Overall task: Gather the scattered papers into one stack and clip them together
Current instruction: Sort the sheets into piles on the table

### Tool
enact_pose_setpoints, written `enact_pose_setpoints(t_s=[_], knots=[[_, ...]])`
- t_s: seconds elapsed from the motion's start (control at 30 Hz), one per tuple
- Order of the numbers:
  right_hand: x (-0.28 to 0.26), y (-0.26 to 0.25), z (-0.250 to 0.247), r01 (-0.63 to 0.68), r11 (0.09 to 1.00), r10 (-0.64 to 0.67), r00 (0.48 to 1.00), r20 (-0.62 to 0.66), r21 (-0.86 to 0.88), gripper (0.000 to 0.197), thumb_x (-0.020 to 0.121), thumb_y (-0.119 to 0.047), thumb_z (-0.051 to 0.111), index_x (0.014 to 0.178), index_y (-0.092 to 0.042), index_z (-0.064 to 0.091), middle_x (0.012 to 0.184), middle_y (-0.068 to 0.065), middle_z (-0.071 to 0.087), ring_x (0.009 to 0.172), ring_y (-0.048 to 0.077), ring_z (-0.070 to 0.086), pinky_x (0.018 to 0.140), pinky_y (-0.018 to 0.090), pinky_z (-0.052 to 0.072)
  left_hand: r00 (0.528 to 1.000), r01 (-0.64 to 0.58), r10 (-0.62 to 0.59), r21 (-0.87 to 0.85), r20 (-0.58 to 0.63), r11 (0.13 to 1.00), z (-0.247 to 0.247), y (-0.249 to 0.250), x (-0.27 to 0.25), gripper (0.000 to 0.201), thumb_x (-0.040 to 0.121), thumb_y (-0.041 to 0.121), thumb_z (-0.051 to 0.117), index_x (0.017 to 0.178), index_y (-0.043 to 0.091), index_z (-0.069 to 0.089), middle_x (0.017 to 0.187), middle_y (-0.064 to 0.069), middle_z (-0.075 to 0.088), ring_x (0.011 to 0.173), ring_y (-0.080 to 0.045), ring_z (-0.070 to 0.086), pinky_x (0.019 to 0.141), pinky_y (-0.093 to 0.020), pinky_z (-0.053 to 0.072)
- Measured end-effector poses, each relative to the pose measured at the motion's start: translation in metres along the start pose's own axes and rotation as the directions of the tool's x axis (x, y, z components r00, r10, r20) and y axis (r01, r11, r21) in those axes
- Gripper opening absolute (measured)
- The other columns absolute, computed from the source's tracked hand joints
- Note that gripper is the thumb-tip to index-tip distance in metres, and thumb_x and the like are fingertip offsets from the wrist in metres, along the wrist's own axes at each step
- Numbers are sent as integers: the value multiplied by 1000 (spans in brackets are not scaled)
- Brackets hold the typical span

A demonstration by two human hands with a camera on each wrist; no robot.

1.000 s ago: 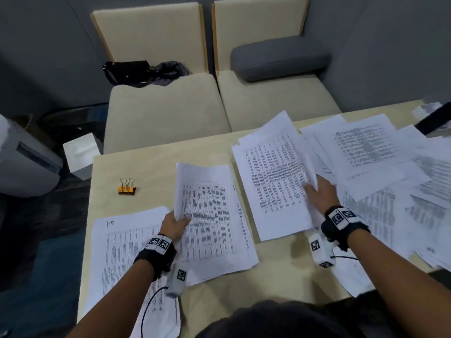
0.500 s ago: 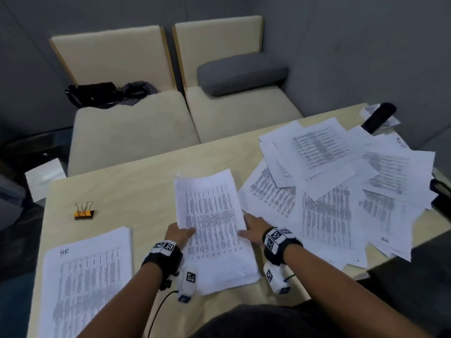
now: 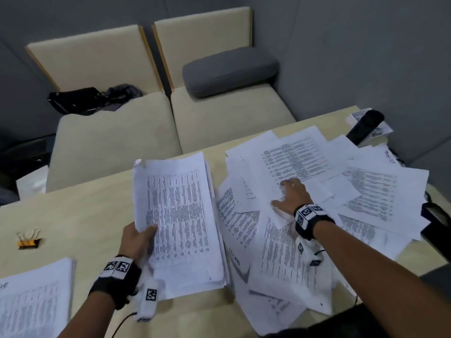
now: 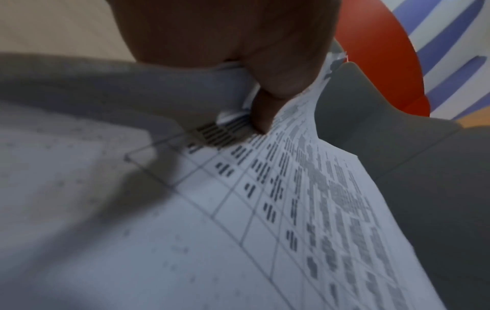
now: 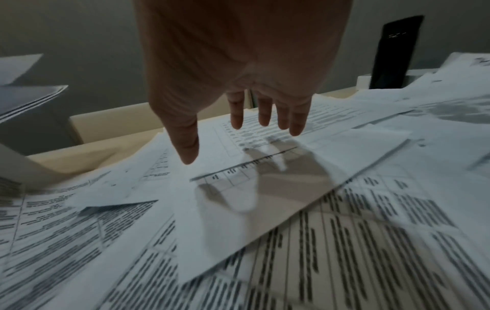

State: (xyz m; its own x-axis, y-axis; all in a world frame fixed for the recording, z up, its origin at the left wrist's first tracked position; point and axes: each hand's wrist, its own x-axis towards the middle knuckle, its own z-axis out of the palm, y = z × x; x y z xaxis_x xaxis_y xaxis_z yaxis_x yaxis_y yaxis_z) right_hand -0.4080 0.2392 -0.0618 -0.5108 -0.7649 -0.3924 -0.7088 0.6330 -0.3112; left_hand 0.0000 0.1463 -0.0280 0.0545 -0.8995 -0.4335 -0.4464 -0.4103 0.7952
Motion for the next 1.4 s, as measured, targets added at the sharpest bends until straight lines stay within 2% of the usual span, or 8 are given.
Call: enact_pose_setpoints(t_s=[0.23, 0.4, 0.57, 0.73, 0.97, 1.13, 1.27, 1.4], knots=[[27, -35, 25, 43, 975, 5, 976, 218, -217, 107, 65, -57, 71, 149, -28, 11, 159, 12, -6, 143, 49, -1, 110, 64, 20, 955, 16, -21, -20, -296, 1000, 2, 11, 16, 24, 67, 27, 64, 66, 4, 56, 59, -16, 53, 58, -21, 47, 52, -39, 40], [19, -44, 38, 64, 930, -39, 996, 75, -362, 89, 70, -32, 74, 143, -9, 29, 144, 21, 31, 122, 49, 39, 89, 50, 51, 887, -2, -32, -74, -460, 997, -19, 35, 9, 30, 72, 26, 67, 89, 1, 63, 74, -15, 59, 68, -21, 51, 60, -40, 43], [10, -51, 7, 249, 905, -241, 968, 65, -344, 20, 85, -7, 55, 105, -6, 58, 100, 12, 68, 90, 32, 67, 71, 33, 49, 964, 10, -18, -31, -265, 999, -1, 53, -13, 10, 88, 7, 59, 81, 2, 56, 68, -15, 54, 55, -22, 46, 45, -24, 40], [-37, -81, -1, 354, 934, -357, 928, 112, 41, 24, 88, -16, 48, 107, -6, 59, 97, 17, 68, 89, 31, 67, 70, 30, 47, 984, 143, -129, 112, -122, 983, 32, 13, -11, 19, 90, 10, 58, 79, -5, 56, 60, -17, 55, 47, -22, 48, 41, -25, 40], [-124, -143, 82, 663, 748, -580, 630, 516, 30, 42, 97, -18, 40, 139, -19, 45, 126, 14, 52, 111, 36, 57, 87, 41, 50, 952, 306, -305, -86, 21, 948, 40, -53, -13, 28, 90, 8, 60, 112, -9, 61, 78, -17, 64, 66, -26, 56, 64, -32, 45], [-162, -166, 111, 596, 785, -492, 432, 756, 170, 64, 98, -56, 32, 153, -26, 18, 159, 6, 20, 143, 27, 27, 117, 46, 22, 902, 426, -366, -341, 228, 838, 16, -81, -20, 53, 89, 51, 59, 115, 6, 65, 111, -18, 71, 102, -36, 67, 96, -50, 50], [-136, -154, 101, 475, 855, -504, 670, 545, 207, 68, 96, -46, 47, 153, -20, 21, 159, 5, 19, 143, 22, 28, 117, 43, 25, 961, 266, -256, -92, 104, 960, -1, -80, -26, 31, 84, 5, 70, 112, -5, 65, 109, -19, 69, 94, -35, 68, 86, -48, 55], [-97, -145, 67, 473, 877, -449, 870, 202, -87, 73, 85, -33, 62, 148, -20, 27, 156, 6, 24, 141, 26, 26, 115, 41, 26, 980, 144, -127, -107, 155, 984, -28, -71, -30, 29, 85, 4, 68, 113, -1, 65, 100, -15, 69, 80, -27, 67, 71, -36, 56]])
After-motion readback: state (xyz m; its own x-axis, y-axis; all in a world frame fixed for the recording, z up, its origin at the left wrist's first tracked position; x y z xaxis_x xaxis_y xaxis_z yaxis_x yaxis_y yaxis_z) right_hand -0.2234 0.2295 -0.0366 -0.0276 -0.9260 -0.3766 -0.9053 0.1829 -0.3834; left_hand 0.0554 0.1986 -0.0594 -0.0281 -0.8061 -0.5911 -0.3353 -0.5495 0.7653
